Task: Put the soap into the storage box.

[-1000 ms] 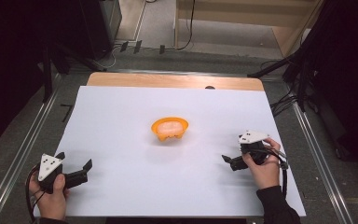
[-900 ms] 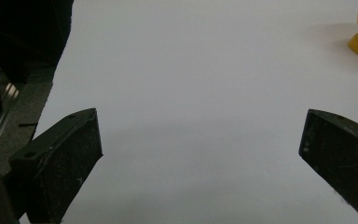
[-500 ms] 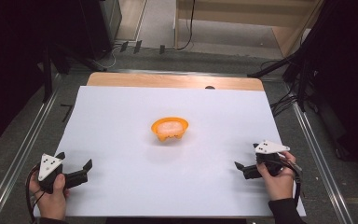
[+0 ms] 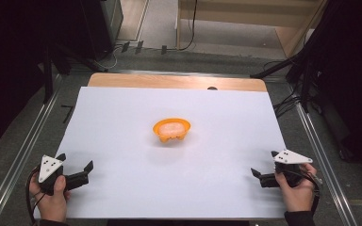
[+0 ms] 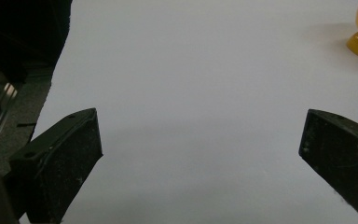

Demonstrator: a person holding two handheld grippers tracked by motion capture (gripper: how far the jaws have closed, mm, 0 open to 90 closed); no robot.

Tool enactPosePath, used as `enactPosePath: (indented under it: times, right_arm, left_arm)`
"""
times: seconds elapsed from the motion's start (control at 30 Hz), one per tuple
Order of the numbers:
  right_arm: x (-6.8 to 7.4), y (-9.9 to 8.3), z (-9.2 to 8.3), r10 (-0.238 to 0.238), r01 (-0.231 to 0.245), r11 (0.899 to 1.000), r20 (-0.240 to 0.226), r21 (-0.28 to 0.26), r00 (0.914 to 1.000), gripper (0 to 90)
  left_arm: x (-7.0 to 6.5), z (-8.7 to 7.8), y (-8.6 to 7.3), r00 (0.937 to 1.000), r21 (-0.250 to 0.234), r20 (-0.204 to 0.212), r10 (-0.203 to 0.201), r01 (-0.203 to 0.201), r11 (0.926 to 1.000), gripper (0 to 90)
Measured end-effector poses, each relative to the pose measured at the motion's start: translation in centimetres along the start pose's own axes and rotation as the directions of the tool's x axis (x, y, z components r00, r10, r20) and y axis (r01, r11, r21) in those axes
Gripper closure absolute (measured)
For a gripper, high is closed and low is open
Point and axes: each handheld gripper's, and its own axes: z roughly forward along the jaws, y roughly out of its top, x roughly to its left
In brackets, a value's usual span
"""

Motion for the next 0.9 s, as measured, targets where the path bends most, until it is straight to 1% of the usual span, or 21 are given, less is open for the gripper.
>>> enactPosePath:
  times: [0.23,0.37,0.5,0.63,0.9]
  right_arm:
    - [-0.4,-1.0,-1.0,0.013,-0.013,1.0,0.019,-0.001,0.9997,0.0]
    - [-0.7,-1.9,-1.7,0.034,-0.035,0.999,0.038,0.008,0.9987,0.0]
    - [-1.1,-2.5,-2.4,0.051,-0.051,0.999,0.044,0.003,0.9977,0.0]
    - [-1.3,-3.0,-2.8,0.053,-0.053,0.999,0.052,0.002,0.9972,0.0]
    - [-1.7,-3.9,-3.8,0.077,-0.077,0.997,0.068,-0.007,0.9947,0.0]
  left_arm:
    - [0.0,0.0,0.0,1.0,0.001,0.004,-0.002,0.002,1.0,0.0]
    - [0.0,0.0,0.0,1.0,0.001,0.003,0.0,0.0,1.0,0.0]
    - [0.0,0.0,0.0,1.0,0.002,0.0,0.002,-0.002,1.0,0.0]
    - [0.0,0.0,0.0,1.0,0.001,0.002,0.0,0.0,1.0,0.0]
    - [0.0,0.0,0.0,1.0,0.002,0.003,-0.001,0.001,1.0,0.0]
